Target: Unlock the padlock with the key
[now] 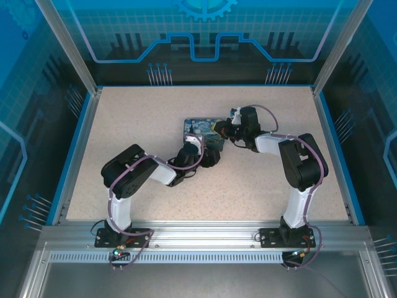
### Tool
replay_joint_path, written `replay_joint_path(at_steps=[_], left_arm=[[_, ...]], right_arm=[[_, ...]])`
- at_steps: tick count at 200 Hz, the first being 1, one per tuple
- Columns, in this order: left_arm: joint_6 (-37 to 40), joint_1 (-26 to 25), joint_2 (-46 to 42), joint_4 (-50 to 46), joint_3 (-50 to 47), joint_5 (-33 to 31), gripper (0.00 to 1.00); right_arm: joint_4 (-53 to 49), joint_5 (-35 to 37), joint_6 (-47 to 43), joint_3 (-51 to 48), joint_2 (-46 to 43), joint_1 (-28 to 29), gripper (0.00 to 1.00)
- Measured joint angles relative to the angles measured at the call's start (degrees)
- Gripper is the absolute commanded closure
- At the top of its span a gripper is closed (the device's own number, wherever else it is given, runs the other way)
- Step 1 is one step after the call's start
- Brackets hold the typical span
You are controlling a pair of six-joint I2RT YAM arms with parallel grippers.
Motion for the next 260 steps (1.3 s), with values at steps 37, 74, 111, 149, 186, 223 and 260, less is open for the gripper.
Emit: replay_joint_path(at_steps=[37, 74, 111, 149, 186, 223, 260], left_arm=[[-1.27, 0.17, 0.57, 2.1, -0.13, 0.07, 0.3], [-2.73, 0.31, 0.04, 4.83, -1.73, 0.17, 0.32], [-5.09, 0.76, 0.0, 6.45, -2.1, 0.74, 0.38], [-8.79, 0.87, 0.42, 11.41, -4.11, 1.05, 0.39], [-11.1, 0.98, 0.92, 14.75, -4.98, 1.09, 0.39], [-12.13, 0.98, 1.55, 15.61, -4.98, 1.27, 0.39], [-12.44, 0.98, 1.57, 12.92, -4.85, 1.27, 0.41]], right_arm=[[0.0, 0.42, 0.0, 0.0, 0.0, 0.0, 1.0], [-0.15, 0.39, -0.02, 0.0, 0.02, 0.02, 1.0], [-0.17, 0.44, -0.04, 0.0, 0.02, 0.02, 1.0], [-0.22, 0.42, -0.04, 0.0, 0.02, 0.02, 1.0], [-0.35, 0.39, -0.02, 0.13, 0.13, 0.02, 1.0], [-0.37, 0.35, -0.02, 0.37, 0.35, 0.02, 1.0], [-0.35, 0.2, -0.02, 0.39, 0.42, 0.02, 1.0]])
